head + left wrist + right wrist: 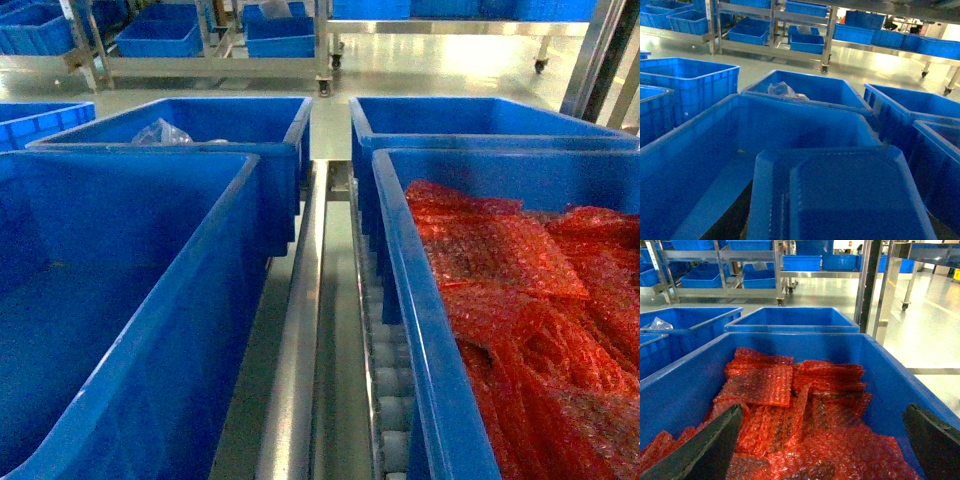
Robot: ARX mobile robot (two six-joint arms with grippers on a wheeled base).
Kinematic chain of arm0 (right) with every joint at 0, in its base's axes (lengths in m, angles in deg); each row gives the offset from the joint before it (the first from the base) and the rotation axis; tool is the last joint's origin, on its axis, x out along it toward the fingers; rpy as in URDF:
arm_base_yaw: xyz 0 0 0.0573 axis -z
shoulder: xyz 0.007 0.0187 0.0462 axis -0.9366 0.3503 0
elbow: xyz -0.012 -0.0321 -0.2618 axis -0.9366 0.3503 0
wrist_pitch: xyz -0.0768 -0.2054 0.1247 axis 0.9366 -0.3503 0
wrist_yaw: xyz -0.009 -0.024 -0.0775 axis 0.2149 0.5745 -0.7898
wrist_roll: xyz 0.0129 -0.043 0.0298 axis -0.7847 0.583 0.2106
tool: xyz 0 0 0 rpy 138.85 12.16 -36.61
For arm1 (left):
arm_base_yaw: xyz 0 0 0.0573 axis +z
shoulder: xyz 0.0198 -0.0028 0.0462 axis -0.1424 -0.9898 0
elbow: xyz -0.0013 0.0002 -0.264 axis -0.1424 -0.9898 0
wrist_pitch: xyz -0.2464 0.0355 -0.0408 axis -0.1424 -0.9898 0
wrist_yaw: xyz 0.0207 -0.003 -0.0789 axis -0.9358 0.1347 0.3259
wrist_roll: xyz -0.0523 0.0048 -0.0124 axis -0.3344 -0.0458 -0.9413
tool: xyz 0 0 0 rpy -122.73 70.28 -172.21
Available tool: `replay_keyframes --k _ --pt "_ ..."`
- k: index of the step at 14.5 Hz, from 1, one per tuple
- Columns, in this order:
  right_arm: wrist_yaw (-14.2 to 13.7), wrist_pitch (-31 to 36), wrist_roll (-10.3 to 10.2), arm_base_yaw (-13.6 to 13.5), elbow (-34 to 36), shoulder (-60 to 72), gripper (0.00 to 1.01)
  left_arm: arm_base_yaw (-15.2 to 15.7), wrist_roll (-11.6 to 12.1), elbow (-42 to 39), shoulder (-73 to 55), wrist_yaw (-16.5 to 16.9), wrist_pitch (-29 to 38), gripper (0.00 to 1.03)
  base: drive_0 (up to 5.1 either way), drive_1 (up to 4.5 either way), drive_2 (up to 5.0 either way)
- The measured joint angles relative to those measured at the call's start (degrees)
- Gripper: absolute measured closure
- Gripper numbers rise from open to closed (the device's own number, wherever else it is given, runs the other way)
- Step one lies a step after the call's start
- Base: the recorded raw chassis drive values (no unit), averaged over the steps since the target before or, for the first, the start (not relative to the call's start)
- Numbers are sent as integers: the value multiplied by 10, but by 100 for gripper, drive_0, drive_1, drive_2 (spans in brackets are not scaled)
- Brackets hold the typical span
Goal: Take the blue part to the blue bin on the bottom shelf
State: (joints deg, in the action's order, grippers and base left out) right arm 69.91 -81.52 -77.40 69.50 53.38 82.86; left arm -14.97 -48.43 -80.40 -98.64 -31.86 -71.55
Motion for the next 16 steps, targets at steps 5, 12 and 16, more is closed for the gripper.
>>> replay_keyframes --k 5,12,16 --pt "0 0 0 0 0 0 3 0 0 0 0 0 0 60 0 0 0" --pt "0 0 0 0 0 0 3 0 0 0 0 0 0 60 0 0 0" --pt "0 0 0 0 0 0 3 0 0 0 0 0 0 60 0 0 0"
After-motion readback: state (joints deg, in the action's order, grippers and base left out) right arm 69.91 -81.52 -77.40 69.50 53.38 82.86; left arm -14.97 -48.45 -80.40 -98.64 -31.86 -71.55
